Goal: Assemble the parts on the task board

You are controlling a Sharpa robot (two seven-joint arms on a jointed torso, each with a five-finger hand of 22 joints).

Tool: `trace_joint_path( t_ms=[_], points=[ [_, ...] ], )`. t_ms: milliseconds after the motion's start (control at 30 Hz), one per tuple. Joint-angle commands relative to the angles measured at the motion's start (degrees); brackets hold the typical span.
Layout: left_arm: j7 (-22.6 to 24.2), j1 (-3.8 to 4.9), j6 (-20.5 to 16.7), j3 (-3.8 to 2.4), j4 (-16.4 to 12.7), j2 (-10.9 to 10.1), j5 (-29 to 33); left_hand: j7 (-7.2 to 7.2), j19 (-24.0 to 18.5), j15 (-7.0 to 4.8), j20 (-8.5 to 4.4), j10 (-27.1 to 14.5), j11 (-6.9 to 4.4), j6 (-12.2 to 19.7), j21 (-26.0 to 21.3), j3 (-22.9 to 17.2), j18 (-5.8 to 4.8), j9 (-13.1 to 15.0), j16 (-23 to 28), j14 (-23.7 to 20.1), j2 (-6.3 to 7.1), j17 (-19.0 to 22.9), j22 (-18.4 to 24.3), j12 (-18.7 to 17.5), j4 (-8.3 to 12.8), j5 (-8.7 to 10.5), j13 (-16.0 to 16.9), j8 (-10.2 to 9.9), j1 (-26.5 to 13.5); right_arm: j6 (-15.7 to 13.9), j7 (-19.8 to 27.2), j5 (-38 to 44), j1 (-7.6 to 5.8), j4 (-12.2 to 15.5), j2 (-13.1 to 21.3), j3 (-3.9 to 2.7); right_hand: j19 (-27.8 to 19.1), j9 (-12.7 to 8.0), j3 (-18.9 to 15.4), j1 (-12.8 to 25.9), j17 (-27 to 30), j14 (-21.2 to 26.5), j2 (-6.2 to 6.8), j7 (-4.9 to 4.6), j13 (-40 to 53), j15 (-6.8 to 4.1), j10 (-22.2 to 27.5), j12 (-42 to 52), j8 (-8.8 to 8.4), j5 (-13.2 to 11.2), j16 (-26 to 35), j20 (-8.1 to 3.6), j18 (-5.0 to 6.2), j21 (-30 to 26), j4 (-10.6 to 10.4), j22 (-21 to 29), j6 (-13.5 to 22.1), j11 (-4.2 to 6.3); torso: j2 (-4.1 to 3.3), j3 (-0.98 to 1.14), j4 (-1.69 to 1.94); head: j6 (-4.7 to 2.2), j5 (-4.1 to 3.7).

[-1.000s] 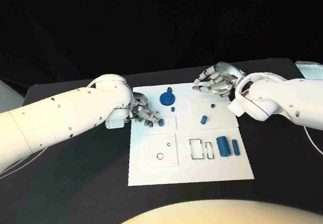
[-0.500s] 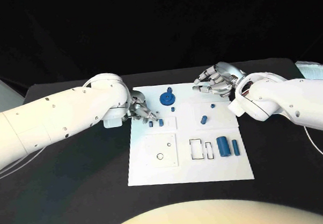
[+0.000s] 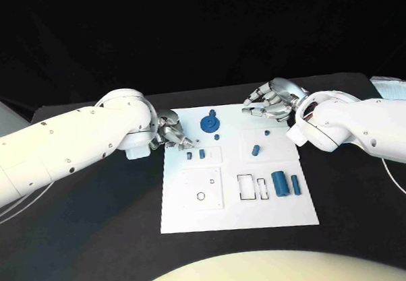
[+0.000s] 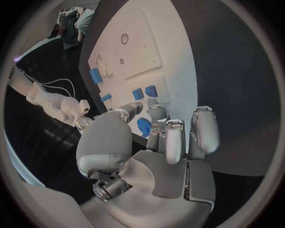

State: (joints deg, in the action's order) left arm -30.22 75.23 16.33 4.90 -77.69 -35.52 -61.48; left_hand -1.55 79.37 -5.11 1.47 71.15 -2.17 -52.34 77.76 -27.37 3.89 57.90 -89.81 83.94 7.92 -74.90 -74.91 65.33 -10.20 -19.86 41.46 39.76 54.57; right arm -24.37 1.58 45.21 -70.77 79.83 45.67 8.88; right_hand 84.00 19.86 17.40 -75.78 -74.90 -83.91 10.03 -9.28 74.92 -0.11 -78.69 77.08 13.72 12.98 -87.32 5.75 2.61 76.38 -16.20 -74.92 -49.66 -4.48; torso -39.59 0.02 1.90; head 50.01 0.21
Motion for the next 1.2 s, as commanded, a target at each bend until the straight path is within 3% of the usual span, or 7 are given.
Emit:
trace_joint_path(
  t_ms=[33, 100, 200, 400, 600, 733, 1200],
  points=[
    [3.28, -0.06, -0.53, -0.15, -0.90, -0.78, 5.27, -0.31, -0.78, 0.25, 0.11, -1.12, 0.24, 0.84, -0.73, -0.99, 0.38, 0.09, 0.40, 5.72, -0.10, -14.16, -1.05, -0.70, 0.48, -0.29, -1.15, -0.50, 1.68, 0.63, 0.60, 0.21, 0.05, 0.10, 0.06, 0.00, 0.84, -0.08, 0.42, 0.18, -10.40, -4.69, 0.36, -0.05, 2.66, 0.14, 0.35, 0.18, 0.10, 0.34, 0.22, 0.03, 0.47, -0.39, -0.01, -5.99, 0.48, 0.05, -0.02, -0.03, 0.03, -0.01, -0.13],
    [3.90, -0.10, -0.25, -0.21, -1.29, -1.37, 6.06, -0.48, -1.11, 0.39, 0.26, -1.75, 0.39, 1.33, -1.09, -1.94, 0.48, 0.07, 0.61, 5.59, -0.22, -13.84, -0.74, -0.96, 1.07, -0.32, -1.64, -0.89, 3.32, 0.63, 0.60, 0.21, 0.05, 0.11, 0.10, 0.00, 0.88, -0.08, 0.49, 0.21, -10.46, -4.71, 0.35, -0.05, 2.73, 0.15, 0.28, 0.26, 0.10, 0.36, 0.19, 0.03, 0.45, -0.30, -0.02, -6.07, 0.51, 0.04, 0.00, -0.05, 0.07, -0.01, -0.19],
    [4.64, -0.26, -0.18, -0.25, -1.72, -2.05, 6.67, -1.08, -1.64, 0.73, 0.56, -2.78, 0.86, 2.66, -1.69, -4.74, 0.63, -1.43, 0.93, 5.38, -0.75, -13.35, -0.25, -1.23, 2.58, -0.10, -2.27, -3.15, 6.87, 0.64, 0.60, 0.21, 0.06, 0.13, 0.14, 0.00, 0.88, -0.08, 0.49, 0.21, -10.46, -4.71, 0.35, -0.05, 2.73, 0.15, 0.28, 0.26, 0.10, 0.36, 0.19, 0.03, 0.45, -0.30, -0.02, -6.07, 0.51, 0.04, 0.04, -0.05, 0.14, -0.01, -0.17],
    [5.95, -1.08, -0.38, -0.28, -2.46, -3.09, 7.18, -2.01, -2.11, 1.39, 1.07, -3.47, 1.60, 3.36, -2.21, -9.25, 0.76, -3.95, 1.15, 5.22, -1.71, -13.00, 0.15, -1.48, 5.47, 0.92, -2.86, -5.80, 11.48, 0.65, 0.60, 0.21, 0.08, 0.13, 0.17, 0.00, 0.88, -0.08, 0.49, 0.21, -10.46, -4.71, 0.35, -0.05, 2.73, 0.15, 0.28, 0.26, 0.10, 0.36, 0.19, 0.03, 0.45, -0.30, -0.02, -6.07, 0.51, 0.04, 0.07, -0.10, 0.16, -0.01, -0.14],
    [7.24, -1.72, -0.78, -0.29, -2.74, -3.49, 7.94, -2.48, -2.34, 1.85, 1.50, -3.60, 2.05, 3.03, -2.43, -10.44, 0.83, -5.35, 1.19, 5.18, -2.68, -12.93, 0.25, -1.53, 6.03, 5.88, -3.07, -6.77, 12.43, 0.65, 0.58, 0.22, 0.13, 0.12, 0.16, 0.00, 0.88, -0.08, 0.49, 0.21, -10.46, -4.71, 0.35, -0.05, 2.73, 0.15, 0.28, 0.26, 0.10, 0.36, 0.19, 0.03, 0.45, -0.30, -0.02, -6.07, 0.51, 0.04, 0.02, -0.12, 0.05, -0.01, 0.00],
    [7.50, -2.04, -0.91, -0.29, -2.62, -3.48, 8.13, -2.67, -2.39, 2.04, 1.72, -3.65, 2.24, 2.92, -2.48, -11.62, 0.85, -6.21, 1.18, 5.17, -3.52, -12.94, 0.21, -1.40, 6.32, 11.55, -2.99, -7.18, 12.89, 0.64, 0.58, 0.22, 0.17, 0.12, 0.17, 0.00, 0.88, -0.08, 0.49, 0.21, -10.46, -4.71, 0.35, -0.05, 2.73, 0.15, 0.28, 0.26, 0.10, 0.36, 0.19, 0.03, 0.45, -0.30, -0.02, -6.07, 0.51, 0.04, 0.01, -0.08, 0.05, -0.01, 0.02],
    [7.07, -2.75, -2.21, -0.29, -1.06, -2.81, 5.56, -2.66, -2.20, 2.04, 1.75, -3.39, 2.21, 2.79, -2.28, -12.66, 0.80, -6.43, 1.07, 5.24, -3.87, -13.10, -0.03, -1.12, 6.83, 13.53, -2.64, -7.07, 13.33, 0.62, 0.56, 0.23, 0.21, 0.15, 0.25, 0.00, 0.88, -0.08, 0.49, 0.21, -10.46, -4.71, 0.35, -0.05, 2.73, 0.15, 0.28, 0.26, 0.10, 0.36, 0.19, 0.03, 0.45, -0.30, -0.02, -6.07, 0.51, 0.04, -0.01, 0.04, 0.02, -0.01, -0.09]
  ],
)
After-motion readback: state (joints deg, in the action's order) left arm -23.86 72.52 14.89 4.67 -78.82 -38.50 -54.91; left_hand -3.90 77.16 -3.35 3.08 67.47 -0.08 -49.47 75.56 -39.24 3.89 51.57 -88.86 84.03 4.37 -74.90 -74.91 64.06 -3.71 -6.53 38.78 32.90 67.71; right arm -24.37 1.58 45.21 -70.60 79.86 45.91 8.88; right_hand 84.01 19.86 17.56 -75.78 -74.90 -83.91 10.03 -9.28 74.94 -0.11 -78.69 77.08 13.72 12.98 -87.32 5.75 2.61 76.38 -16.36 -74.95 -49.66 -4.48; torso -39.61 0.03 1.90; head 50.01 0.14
